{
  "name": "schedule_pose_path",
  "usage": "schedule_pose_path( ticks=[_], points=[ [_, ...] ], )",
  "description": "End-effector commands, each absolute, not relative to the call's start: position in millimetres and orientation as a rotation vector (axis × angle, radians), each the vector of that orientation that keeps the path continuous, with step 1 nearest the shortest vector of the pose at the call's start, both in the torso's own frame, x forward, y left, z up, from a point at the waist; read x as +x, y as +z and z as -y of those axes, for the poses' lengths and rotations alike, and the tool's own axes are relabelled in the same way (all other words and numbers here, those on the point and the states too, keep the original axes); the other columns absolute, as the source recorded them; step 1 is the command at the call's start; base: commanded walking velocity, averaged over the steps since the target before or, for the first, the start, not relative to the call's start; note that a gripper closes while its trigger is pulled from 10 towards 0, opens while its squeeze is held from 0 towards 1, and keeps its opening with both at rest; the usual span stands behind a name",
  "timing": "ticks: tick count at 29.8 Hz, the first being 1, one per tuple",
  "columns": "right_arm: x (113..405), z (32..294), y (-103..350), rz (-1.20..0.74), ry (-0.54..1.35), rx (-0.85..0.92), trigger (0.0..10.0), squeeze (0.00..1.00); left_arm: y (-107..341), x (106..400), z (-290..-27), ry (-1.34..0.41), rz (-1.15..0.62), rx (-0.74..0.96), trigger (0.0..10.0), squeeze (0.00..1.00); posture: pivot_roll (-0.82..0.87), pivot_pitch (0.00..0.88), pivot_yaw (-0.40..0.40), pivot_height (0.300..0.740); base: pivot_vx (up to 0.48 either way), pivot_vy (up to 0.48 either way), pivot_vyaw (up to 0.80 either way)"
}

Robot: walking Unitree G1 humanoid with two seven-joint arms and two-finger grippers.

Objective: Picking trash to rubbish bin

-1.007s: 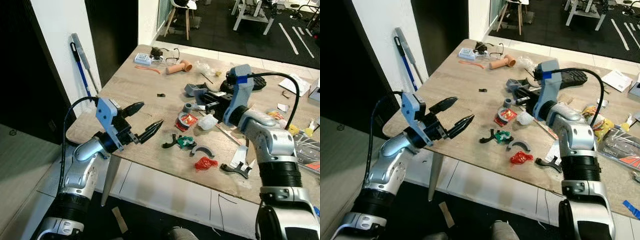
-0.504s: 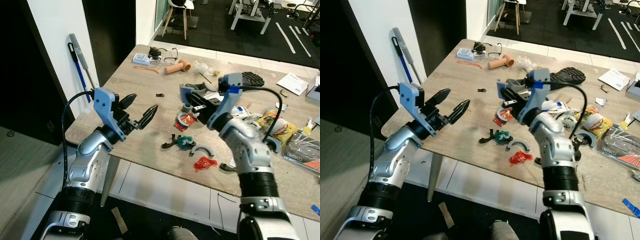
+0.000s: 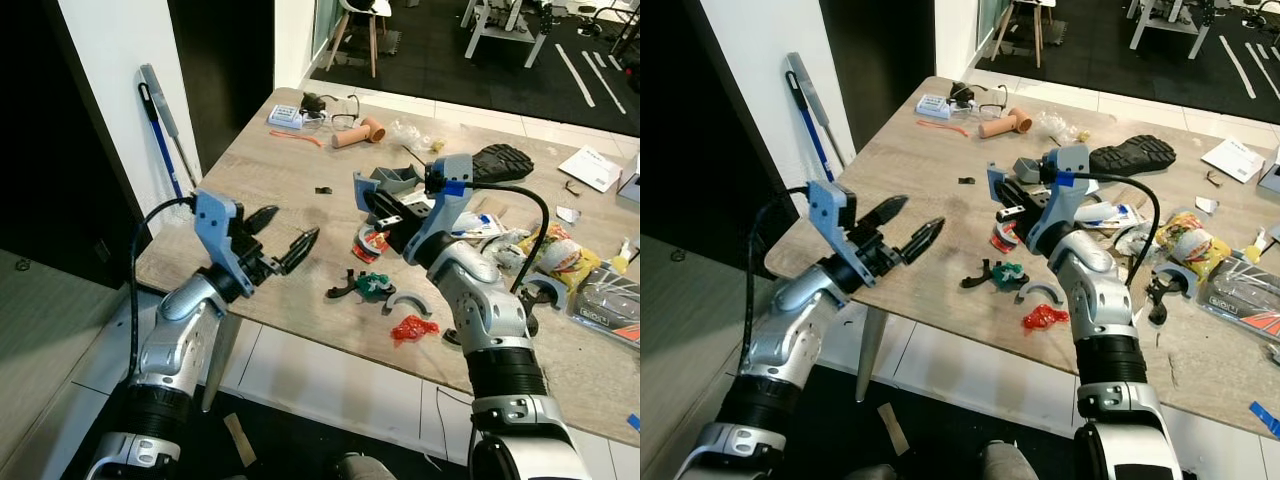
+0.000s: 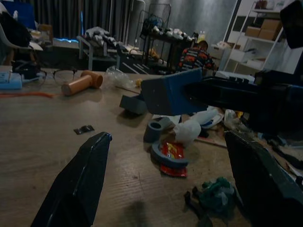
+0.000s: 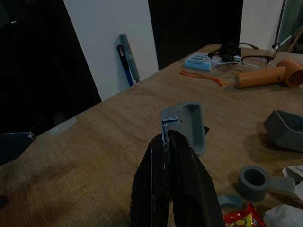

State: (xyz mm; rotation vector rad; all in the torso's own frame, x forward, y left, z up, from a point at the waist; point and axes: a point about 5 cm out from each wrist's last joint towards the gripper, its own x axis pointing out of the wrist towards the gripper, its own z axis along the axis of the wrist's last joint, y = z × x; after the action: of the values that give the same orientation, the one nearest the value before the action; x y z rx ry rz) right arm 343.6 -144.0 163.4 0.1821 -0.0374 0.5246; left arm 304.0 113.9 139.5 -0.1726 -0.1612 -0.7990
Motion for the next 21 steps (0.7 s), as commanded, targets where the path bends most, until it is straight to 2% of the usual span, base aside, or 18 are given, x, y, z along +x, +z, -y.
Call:
schedule_pose_path(
  ticks=[1, 13, 21],
  points=[
    [344.4, 144.6, 163.6, 0.044, 0.517, 0.179, 10.0, 0.0, 135.4, 303.0, -110.5, -0.809, 0.133, -0.161, 10.0, 0.0, -0.04, 0.0, -0.043, 0.74, 0.0, 0.0, 0.0],
    [346.3, 143.7, 162.0, 0.041, 0.514, 0.173, 10.0, 0.0, 131.1, 304.2, -104.9, -0.812, 0.105, -0.179, 10.0, 0.0, -0.04, 0.0, -0.04, 0.74, 0.0, 0.0, 0.0],
    [347.1, 143.1, 160.7, 0.037, 0.515, 0.173, 10.0, 0.0, 130.0, 304.4, -104.4, -0.814, 0.097, -0.177, 10.0, 0.0, -0.04, 0.0, -0.038, 0.74, -0.277, 0.0, 0.0]
  ],
)
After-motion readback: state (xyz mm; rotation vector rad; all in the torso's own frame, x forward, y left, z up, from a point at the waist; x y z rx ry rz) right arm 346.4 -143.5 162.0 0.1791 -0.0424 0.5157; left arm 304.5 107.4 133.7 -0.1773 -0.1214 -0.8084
